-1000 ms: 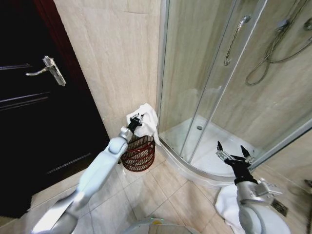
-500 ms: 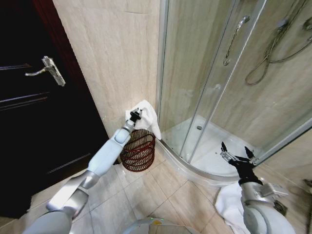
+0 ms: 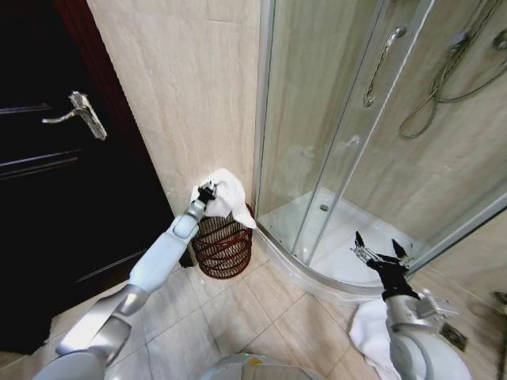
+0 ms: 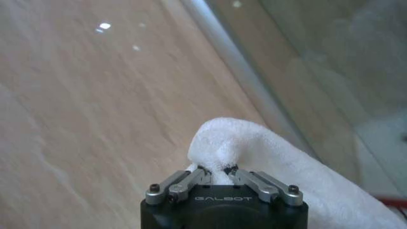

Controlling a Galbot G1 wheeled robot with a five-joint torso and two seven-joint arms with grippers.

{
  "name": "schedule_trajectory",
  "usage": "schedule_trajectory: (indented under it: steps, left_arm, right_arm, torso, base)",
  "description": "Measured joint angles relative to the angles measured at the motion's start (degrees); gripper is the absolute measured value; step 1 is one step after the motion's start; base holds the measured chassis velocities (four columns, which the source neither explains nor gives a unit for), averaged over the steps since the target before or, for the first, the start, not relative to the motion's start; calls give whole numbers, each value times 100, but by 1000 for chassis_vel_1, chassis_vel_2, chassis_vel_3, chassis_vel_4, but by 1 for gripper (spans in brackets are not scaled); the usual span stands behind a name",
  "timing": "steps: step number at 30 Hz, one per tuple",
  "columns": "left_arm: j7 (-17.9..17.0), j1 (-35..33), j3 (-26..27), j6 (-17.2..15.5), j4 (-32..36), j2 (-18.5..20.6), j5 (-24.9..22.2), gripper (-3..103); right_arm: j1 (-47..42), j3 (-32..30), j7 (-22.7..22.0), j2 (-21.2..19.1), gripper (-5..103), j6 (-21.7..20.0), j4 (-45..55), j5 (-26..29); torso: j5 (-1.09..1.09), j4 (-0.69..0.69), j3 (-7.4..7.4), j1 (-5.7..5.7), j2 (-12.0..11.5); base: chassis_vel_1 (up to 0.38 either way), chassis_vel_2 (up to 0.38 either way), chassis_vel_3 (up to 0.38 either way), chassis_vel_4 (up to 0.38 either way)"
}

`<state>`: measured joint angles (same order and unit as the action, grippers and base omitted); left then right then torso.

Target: Discard the used towel into the hamper.

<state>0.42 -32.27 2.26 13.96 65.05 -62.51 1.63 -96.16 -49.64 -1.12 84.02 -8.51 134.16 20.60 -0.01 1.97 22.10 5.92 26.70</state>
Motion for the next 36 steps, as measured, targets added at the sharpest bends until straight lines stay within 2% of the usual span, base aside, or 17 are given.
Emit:
schedule_trajectory:
  steps: [2,4,5,8,9,10,11,13,15,16,17,18,19,21,25,34,36]
  left_arm:
    - [153,-89,1,-47,50,43,22,9]
    - [581,-318,-24,-613,509,280,-233,9]
    - [581,-318,-24,-613,509,280,-233,9]
    - [1254,-543,2,-1694,1155,600,-413,9]
    - [1254,-543,2,-1694,1155,600,-413,9]
    - [1381,-554,7,-1907,1250,654,-511,9]
    - [1434,-552,-11,-2150,1352,713,-746,6]
    - [1450,-478,-110,-2799,1575,799,-1265,14]
    - [1450,-478,-110,-2799,1575,799,-1265,14]
    - [1594,-361,-180,-3442,1765,832,-1617,19]
    - [1600,-120,-254,-4688,2083,736,-2241,35]
    - [1600,-120,-254,-4688,2083,736,-2241,35]
    - [1459,-46,-274,-5015,2173,674,-2498,35]
    - [1391,90,-298,-5500,2291,589,-2675,46]
    - [1552,247,-334,-5718,2401,561,-2685,63]
    - [1776,169,-302,-5682,2510,678,-2439,95]
    - [1751,142,-286,-5675,2537,688,-2435,98]
  right_arm:
    - [-1,0,-1,24,100,1,0,-12]
    - [-10,-5,-5,57,100,2,2,-40]
    - [-10,-5,-5,57,100,2,2,-40]
    - [-30,-32,-11,96,100,7,14,-55]
    - [-30,-32,-11,96,100,7,14,-55]
    - [-41,-37,-12,111,100,9,14,-60]
    - [-50,-40,-13,127,100,14,14,-67]
    - [-59,-30,-16,163,100,29,-4,-103]
    - [-59,-30,-16,163,100,29,-4,-103]
    - [-59,-5,-16,195,100,38,-24,-138]
    - [-51,39,-16,247,100,44,-53,-171]
    - [-51,39,-16,247,100,44,-53,-171]
    - [-42,46,-17,264,100,60,-89,-207]
    - [-34,47,-5,283,100,174,-192,-335]
    - [-68,17,-5,311,100,272,-266,-364]
    - [-114,-25,-6,262,100,322,-334,-260]
    - [-111,-20,-6,249,100,316,-334,-252]
  torso:
    - [0,-1,0,0,0]
    - [-1,-1,1,0,0]
    - [-1,-1,1,0,0]
    - [0,1,0,0,2]
    - [0,1,0,0,2]
    - [0,1,1,0,2]
    - [1,1,1,0,2]
    - [-1,0,1,0,2]
    - [-1,0,1,0,2]
    - [1,0,2,0,3]
    - [1,-1,2,0,3]
    - [1,-1,2,0,3]
    - [0,-2,2,1,3]
    - [1,-2,2,1,3]
    - [2,-2,2,1,4]
    - [1,0,2,1,4]
    - [1,-1,2,1,4]
  base:
    - [0,0,0,0]
    - [0,0,0,0]
    - [0,0,0,0]
    - [0,0,0,0]
    - [0,0,0,0]
    - [0,0,0,0]
    - [0,0,0,0]
    - [0,0,0,0]
    - [0,0,0,0]
    - [0,0,0,0]
    - [0,0,0,0]
    - [0,0,0,0]
    - [0,0,0,0]
    - [0,0,0,0]
    - [0,0,0,0]
    - [0,0,0,0]
    - [0,0,0,0]
